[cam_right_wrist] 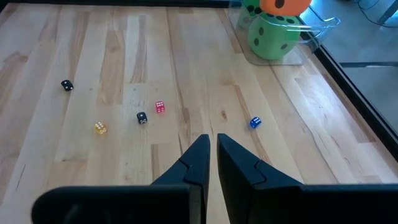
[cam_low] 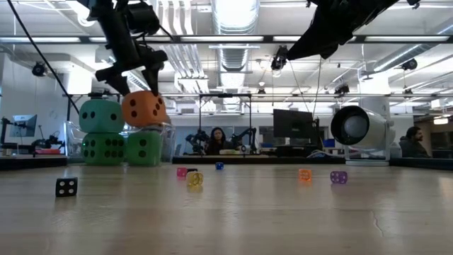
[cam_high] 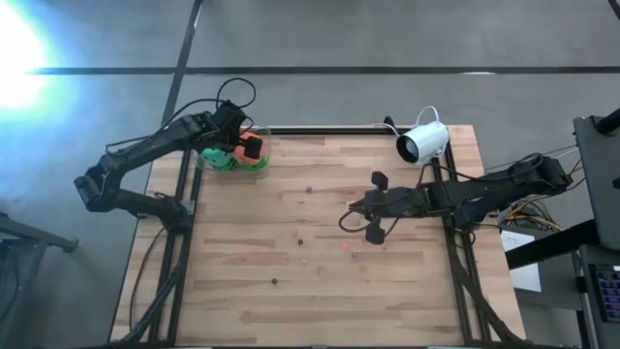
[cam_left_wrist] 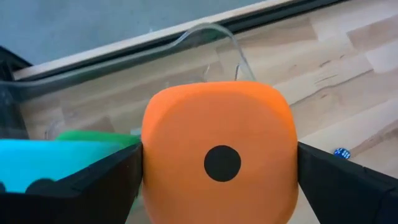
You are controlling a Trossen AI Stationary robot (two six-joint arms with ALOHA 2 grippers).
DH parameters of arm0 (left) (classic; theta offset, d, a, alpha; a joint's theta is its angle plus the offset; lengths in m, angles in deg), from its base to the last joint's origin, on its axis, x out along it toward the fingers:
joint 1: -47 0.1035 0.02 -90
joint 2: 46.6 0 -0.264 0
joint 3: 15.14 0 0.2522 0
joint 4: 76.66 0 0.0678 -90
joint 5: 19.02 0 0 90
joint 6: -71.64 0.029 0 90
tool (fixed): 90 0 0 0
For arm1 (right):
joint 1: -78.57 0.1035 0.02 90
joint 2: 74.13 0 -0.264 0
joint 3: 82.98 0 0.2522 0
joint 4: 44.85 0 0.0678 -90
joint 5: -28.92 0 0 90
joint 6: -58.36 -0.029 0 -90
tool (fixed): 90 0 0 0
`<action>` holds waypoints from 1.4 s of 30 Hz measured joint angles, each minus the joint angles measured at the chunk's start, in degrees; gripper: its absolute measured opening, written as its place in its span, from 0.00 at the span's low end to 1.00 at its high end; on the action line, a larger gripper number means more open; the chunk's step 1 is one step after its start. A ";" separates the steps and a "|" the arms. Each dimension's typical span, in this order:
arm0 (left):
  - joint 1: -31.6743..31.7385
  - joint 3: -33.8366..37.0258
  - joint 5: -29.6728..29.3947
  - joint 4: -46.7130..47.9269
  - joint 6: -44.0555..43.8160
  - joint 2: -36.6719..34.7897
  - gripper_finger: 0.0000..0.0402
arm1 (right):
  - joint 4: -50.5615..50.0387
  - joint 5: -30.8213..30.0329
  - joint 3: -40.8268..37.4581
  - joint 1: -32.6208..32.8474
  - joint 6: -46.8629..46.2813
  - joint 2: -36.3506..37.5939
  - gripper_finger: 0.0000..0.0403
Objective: Pick & Place Dice
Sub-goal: Put the large orange die into the transparent bin, then put the bottom small black die into the transparent bin
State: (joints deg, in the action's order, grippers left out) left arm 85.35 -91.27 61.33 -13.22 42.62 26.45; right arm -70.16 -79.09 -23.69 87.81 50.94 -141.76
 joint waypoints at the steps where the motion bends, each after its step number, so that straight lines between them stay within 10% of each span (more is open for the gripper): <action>1: 0.00 0.02 0.00 0.41 0.00 0.00 0.98 | 0.00 0.01 -0.01 0.02 0.00 0.00 0.07; 42: -0.55 0.66 -3.23 -1.43 1.44 -3.99 1.00 | 0.00 0.01 0.00 0.02 0.02 0.00 0.07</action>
State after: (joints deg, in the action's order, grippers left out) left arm 84.80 -90.62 58.10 -14.65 44.06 22.47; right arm -70.16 -79.08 -23.69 87.82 50.95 -141.76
